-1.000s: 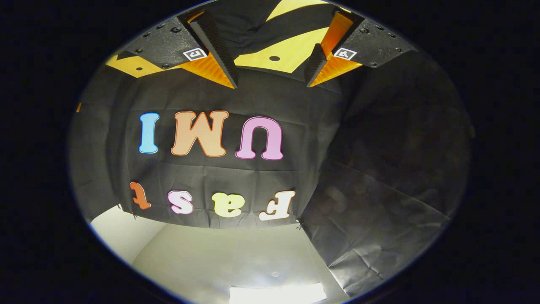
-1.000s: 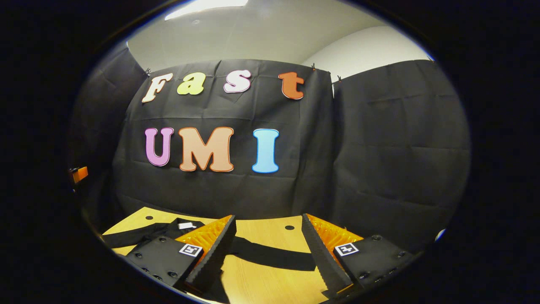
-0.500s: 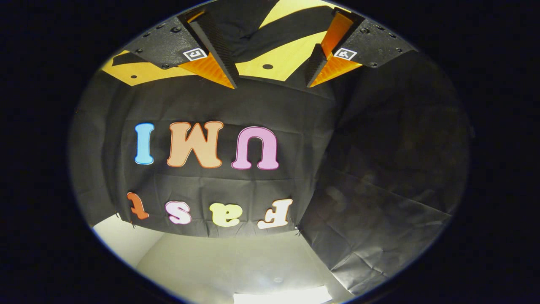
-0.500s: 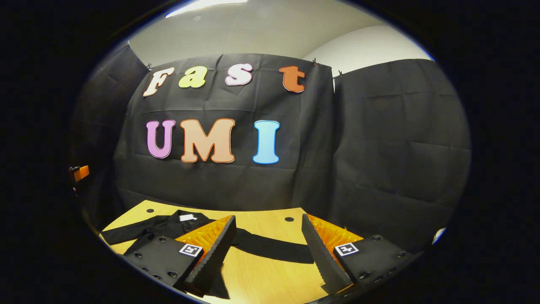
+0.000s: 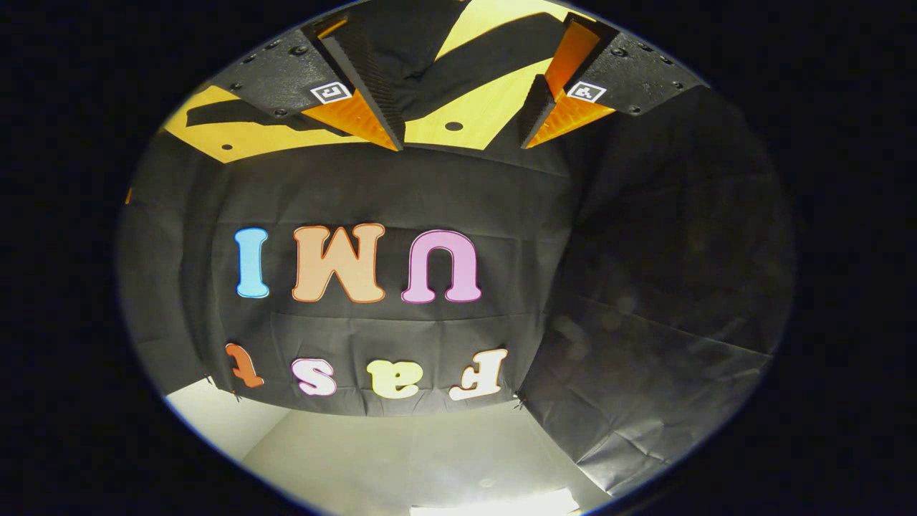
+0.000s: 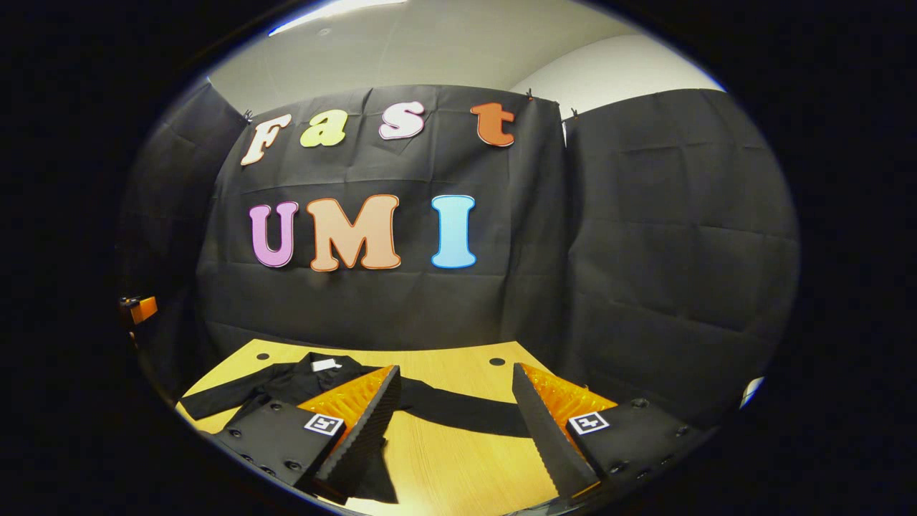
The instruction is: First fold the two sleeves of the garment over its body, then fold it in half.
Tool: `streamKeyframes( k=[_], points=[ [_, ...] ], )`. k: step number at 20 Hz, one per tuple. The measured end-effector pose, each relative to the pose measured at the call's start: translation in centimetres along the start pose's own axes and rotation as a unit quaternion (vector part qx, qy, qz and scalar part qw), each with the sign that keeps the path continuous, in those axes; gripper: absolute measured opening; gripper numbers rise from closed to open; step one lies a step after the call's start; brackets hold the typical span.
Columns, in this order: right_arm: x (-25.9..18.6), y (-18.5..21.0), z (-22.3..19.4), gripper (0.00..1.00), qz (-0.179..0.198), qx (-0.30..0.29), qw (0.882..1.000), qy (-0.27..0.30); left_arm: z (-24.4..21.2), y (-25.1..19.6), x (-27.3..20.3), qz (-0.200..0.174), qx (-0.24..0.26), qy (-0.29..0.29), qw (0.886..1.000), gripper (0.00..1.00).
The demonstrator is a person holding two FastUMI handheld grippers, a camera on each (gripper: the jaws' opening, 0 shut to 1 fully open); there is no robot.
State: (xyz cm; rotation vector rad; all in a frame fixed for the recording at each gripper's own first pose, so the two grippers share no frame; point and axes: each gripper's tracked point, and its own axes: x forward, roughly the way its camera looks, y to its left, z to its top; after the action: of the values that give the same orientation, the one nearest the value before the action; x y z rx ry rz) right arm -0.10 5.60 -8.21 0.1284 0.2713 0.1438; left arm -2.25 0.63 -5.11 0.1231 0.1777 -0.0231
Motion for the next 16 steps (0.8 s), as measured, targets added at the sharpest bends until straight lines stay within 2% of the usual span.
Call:
streamKeyframes(
  k=[6, 15, 16],
  points=[
    [0.5, -0.6, -0.1, 0.98, 0.001, 0.003, 1.0, 0.005, -0.1, 0.0, -0.3, 0.001, 0.004, 0.001, 1.0, 0.92],
    [1.3, -1.4, -0.8, 1.0, -0.008, 0.007, 1.0, 0.012, -0.5, 1.3, -0.5, 0.026, 0.003, 0.005, 1.0, 0.92],
    [1.4, -1.6, -0.9, 0.98, -0.01, 0.008, 1.0, 0.013, -0.6, 1.3, -0.6, 0.027, 0.003, 0.003, 1.0, 0.92]
  ],
)
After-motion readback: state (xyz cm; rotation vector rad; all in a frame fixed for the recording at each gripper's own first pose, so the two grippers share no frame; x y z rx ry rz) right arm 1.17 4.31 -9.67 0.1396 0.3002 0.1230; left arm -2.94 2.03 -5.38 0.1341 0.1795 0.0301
